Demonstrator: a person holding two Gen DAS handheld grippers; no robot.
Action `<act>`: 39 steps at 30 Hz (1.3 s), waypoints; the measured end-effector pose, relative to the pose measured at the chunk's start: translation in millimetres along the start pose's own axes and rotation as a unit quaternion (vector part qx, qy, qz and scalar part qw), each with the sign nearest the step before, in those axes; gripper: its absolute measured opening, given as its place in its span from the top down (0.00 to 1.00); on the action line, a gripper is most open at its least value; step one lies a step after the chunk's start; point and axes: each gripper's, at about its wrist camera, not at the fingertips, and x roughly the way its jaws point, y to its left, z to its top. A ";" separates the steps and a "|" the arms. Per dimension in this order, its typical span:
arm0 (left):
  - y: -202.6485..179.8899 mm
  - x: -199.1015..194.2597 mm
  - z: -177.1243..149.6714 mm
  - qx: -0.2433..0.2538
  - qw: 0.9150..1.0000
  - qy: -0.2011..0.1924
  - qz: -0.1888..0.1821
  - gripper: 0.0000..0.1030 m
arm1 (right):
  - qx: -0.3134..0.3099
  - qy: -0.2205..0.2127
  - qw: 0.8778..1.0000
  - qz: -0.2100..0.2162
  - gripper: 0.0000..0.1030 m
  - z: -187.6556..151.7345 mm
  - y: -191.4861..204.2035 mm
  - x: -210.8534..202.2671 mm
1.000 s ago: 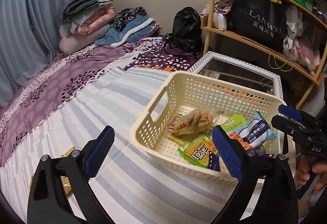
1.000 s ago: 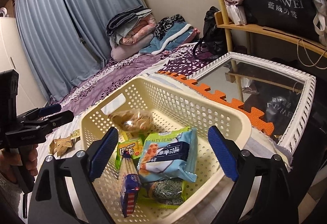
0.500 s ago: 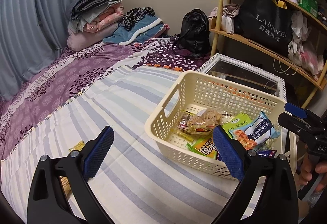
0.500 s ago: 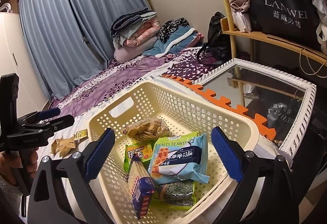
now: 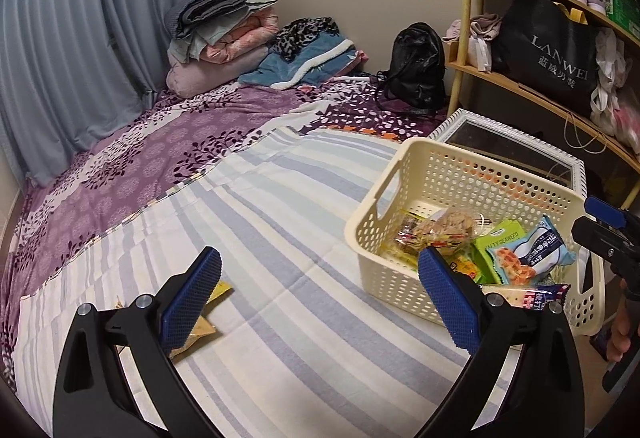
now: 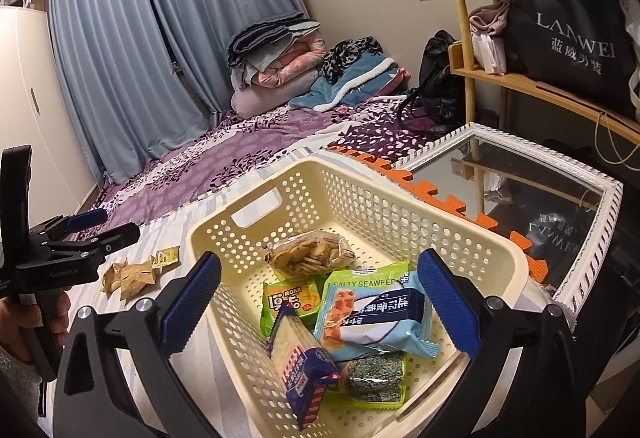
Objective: Organize snacks
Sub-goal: 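Withdraw both grippers from the basket back toward the brown wrappers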
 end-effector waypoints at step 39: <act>187.2 -69.7 -79.3 -0.184 0.975 -0.008 0.125 0.03 | -0.113 0.044 0.988 0.099 0.05 -11.7 128.1 25.1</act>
